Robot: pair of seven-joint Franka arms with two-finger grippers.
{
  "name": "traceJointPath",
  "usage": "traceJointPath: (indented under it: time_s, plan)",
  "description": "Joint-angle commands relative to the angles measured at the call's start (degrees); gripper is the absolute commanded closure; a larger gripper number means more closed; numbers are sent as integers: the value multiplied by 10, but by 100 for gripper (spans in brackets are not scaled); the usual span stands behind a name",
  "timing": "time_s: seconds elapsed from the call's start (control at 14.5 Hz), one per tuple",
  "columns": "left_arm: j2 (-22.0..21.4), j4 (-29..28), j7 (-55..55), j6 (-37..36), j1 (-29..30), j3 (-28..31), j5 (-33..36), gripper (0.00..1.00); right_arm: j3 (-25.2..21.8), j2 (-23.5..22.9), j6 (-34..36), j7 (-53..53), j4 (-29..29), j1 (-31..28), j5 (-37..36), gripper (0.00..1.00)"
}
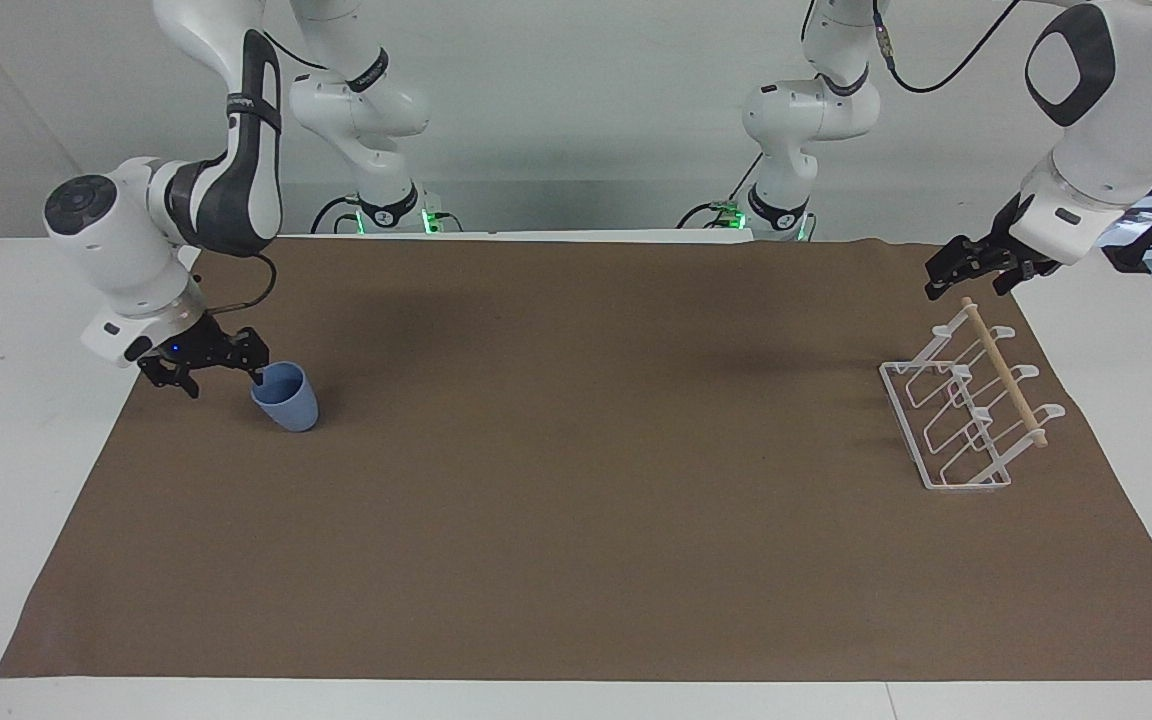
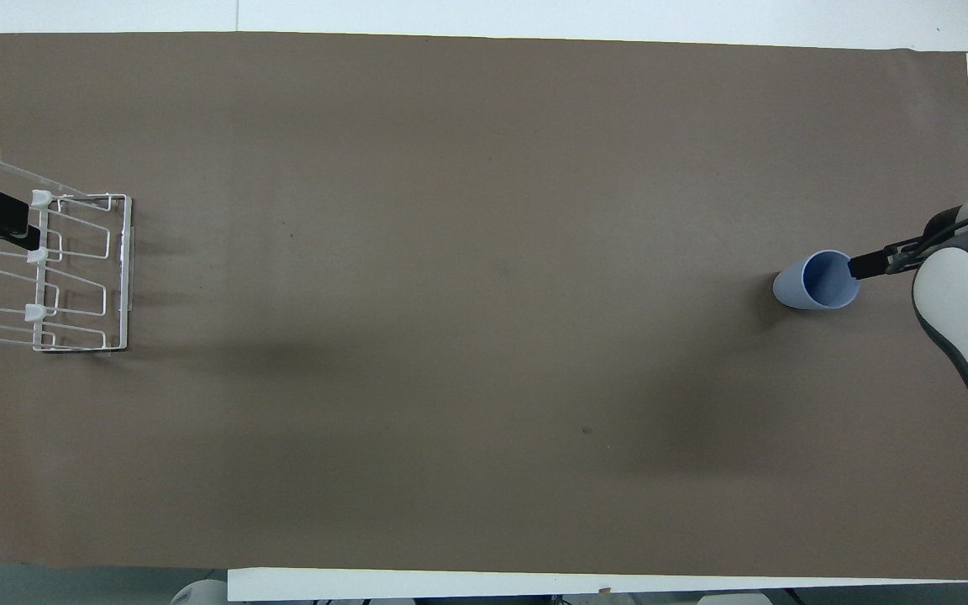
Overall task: Hang cup on cup holder
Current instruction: 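Insert the right gripper into the cup rim and grasp it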
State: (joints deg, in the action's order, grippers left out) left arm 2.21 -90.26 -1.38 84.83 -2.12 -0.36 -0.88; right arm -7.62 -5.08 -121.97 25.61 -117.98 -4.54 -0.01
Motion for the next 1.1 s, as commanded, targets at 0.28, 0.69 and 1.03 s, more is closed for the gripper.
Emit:
traceJointPath:
  time_s: [0.28,0.69,1.03]
  plan:
    - [-13,-13,-2,1,0,2,-4,0,3,-3,-17,16,-45,4,12,15]
    - [-13,-12,-3,1,0,2,-4,0,3,-5,-31,30,-45,15,12,85]
    - [-13,-13,-2,1,0,2,-4,0,3,-5,-3,50,-31,8,12,100]
